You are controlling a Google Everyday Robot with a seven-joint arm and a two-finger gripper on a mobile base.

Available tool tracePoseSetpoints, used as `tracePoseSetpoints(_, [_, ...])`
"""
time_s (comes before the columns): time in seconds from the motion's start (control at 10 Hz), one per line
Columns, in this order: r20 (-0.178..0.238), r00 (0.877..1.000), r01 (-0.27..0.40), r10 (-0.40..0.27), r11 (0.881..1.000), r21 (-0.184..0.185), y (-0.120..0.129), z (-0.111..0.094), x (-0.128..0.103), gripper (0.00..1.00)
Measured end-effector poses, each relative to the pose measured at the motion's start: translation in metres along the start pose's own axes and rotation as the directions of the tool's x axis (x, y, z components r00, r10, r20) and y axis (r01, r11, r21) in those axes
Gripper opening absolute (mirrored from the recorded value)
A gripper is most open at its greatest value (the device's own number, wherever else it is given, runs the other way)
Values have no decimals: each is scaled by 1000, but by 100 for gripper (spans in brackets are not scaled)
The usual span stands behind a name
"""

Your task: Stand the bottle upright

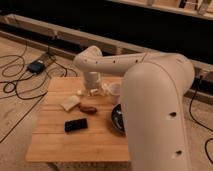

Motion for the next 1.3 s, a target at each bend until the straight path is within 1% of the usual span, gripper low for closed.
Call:
tracePoseSetpoints(0.1, [8,1000,-14,14,1000,0,0,4,-12,65])
tracePoseSetpoints(0.4, [32,995,-92,92,996,-3,9,14,-43,65])
tracePoseSetpoints(0.5, [39,992,-120,120,993,-3,13,18,-53,65])
tracePoseSetpoints(0.7, [45,984,-170,170,985,0,16,23,-65,65])
tracePoseSetpoints(0.9, [51,967,-251,250,968,12,14,30,-78,65])
tracePoseSetpoints(1.0, [51,954,-296,295,955,15,13,34,-84,65])
tracePoseSetpoints(1.1, [49,938,-345,343,939,17,10,39,-92,65])
tracePoseSetpoints(1.3, [45,908,-418,417,908,17,4,48,-104,65])
